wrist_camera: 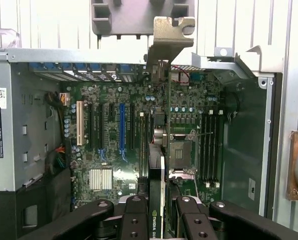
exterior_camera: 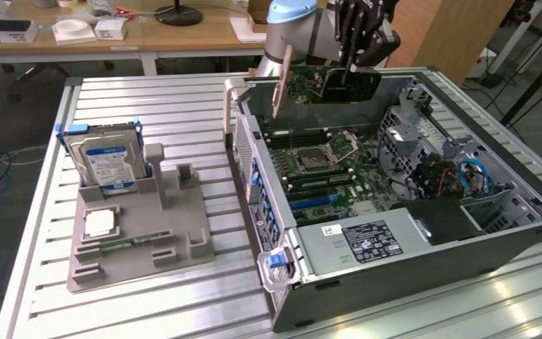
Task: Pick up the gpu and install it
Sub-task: 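Insert the gpu into the slot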
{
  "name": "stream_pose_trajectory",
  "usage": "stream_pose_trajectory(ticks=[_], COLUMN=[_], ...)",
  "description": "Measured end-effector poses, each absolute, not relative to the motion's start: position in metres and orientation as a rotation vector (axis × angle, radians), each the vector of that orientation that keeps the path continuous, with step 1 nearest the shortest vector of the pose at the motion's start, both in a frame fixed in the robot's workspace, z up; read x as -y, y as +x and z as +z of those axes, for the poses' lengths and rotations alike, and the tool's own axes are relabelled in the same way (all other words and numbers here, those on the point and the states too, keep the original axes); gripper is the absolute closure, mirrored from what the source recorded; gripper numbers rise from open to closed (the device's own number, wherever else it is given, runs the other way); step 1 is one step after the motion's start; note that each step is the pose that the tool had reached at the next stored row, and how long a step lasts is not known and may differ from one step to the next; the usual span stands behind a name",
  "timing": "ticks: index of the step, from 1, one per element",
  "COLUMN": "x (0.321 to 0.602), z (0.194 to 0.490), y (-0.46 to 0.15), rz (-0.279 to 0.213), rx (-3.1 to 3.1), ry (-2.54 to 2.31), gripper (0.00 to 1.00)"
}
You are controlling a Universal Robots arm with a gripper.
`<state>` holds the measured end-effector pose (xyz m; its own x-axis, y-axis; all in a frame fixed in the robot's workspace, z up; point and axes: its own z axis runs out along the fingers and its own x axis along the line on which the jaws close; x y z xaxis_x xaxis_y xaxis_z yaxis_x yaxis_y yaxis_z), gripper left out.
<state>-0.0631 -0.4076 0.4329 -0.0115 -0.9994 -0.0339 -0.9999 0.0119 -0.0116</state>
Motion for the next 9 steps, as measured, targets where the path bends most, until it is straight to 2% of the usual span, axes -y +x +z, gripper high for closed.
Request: stream_pose_trajectory(ticks=[9], x=[0.4077], z=[0.4234], y=[-0.0610], rz=[0.009], rx=[-2.214], ry=[-2.169], gripper=[0.74])
